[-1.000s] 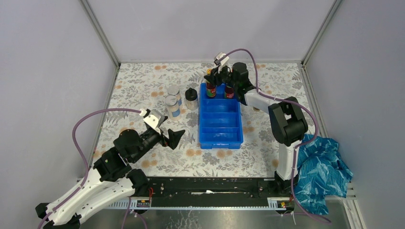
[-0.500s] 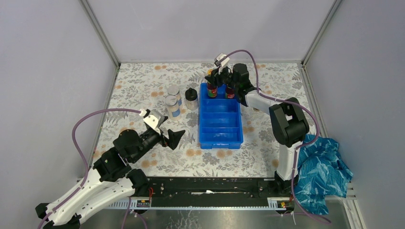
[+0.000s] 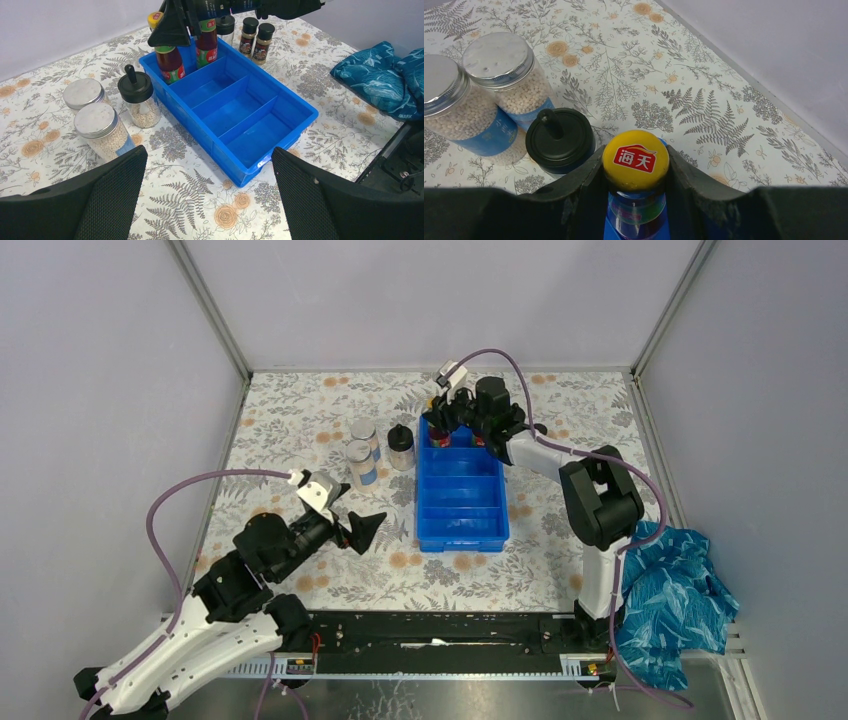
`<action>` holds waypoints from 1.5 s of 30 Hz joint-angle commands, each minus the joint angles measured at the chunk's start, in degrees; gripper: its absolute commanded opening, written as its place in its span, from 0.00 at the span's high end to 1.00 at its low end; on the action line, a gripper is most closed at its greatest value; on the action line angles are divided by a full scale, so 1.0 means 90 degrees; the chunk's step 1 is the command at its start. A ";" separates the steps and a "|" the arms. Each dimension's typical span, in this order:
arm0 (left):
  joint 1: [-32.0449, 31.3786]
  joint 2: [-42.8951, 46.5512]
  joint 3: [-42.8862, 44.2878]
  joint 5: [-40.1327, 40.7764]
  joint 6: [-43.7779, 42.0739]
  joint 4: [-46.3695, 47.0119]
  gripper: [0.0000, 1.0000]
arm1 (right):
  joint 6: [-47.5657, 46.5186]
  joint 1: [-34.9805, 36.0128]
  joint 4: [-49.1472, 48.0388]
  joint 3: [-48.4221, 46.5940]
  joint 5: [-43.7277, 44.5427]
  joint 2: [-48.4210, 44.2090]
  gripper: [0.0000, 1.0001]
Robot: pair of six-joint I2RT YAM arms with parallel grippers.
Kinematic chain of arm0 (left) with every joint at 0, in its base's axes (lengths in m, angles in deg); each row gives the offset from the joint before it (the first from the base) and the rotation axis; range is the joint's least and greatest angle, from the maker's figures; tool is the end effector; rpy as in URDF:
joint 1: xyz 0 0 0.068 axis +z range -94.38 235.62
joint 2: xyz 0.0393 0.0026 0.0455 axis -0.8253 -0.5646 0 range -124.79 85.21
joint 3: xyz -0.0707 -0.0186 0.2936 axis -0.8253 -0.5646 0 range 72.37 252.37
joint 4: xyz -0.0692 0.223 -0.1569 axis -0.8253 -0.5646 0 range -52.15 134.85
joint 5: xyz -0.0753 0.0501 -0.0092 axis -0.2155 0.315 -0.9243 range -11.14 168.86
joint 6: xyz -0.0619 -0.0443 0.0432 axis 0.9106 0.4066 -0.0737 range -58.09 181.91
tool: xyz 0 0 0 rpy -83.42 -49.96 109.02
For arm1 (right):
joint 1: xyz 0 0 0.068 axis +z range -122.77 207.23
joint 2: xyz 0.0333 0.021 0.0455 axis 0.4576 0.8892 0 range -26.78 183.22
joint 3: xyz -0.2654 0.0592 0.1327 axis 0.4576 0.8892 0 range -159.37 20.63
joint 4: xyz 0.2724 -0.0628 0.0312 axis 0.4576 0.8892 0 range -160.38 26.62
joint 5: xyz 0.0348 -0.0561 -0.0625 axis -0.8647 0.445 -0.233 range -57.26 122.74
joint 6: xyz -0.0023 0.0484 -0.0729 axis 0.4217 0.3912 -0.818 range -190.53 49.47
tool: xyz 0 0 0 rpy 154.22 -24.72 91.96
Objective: Organize the condiment bottles
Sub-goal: Place the bottle in the storage box.
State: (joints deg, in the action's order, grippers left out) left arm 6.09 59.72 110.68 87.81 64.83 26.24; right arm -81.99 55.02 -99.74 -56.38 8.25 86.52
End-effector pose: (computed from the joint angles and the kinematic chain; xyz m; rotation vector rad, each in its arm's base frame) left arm 0.1066 -0.1064 0.3426 0.5613 1.6062 -0.5587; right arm 0.4539 0.2755 0.2576 -0.8700 1.4764 0.5732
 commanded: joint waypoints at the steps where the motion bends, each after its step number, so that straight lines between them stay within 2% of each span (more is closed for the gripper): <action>1: -0.0040 0.0129 -0.0002 -0.0027 -0.0012 0.0147 0.02 | -0.0103 0.0133 -0.0521 -0.0310 0.0068 -0.0487 1.00; 14: -0.0037 0.0193 -0.0039 0.0011 -0.0041 0.0039 0.02 | -0.0018 0.0178 -0.1119 0.0342 0.0577 -0.0566 0.99; 16: -0.0040 0.0187 -0.0046 0.0010 -0.0046 0.0046 0.02 | 0.0007 0.0186 -0.1217 0.0444 0.0685 -0.0563 0.85; 19: -0.0034 0.0196 -0.0056 0.0004 -0.0034 0.0043 0.02 | 0.0014 0.0196 -0.1296 0.0541 0.0883 -0.0550 0.74; 22: -0.0036 0.0207 -0.0072 0.0000 -0.0022 0.0042 0.02 | 0.0011 0.0203 -0.1392 0.0644 0.1072 -0.0570 0.50; 25: -0.0036 0.0201 -0.0071 -0.0014 -0.0019 0.0042 0.02 | 0.0004 0.0203 -0.1464 0.0726 0.1209 -0.0593 0.35; 26: -0.0034 0.0197 -0.0067 -0.0017 -0.0014 0.0046 0.02 | 0.0010 0.0208 -0.1487 0.0741 0.1249 -0.0597 0.33; 33: -0.0033 0.0214 -0.0067 -0.0019 -0.0003 0.0043 0.02 | 0.0052 0.0232 -0.1592 0.0801 0.1392 -0.0630 0.27; 45: -0.0037 0.0238 0.0041 0.0000 0.0044 0.0041 0.02 | -0.0128 0.0366 -0.1310 0.0523 0.1504 -0.0967 0.24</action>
State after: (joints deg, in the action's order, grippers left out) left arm 6.09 61.14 110.68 87.83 64.85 26.02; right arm -81.51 57.21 -110.34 -49.15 20.25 82.67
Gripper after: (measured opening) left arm 0.984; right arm 0.754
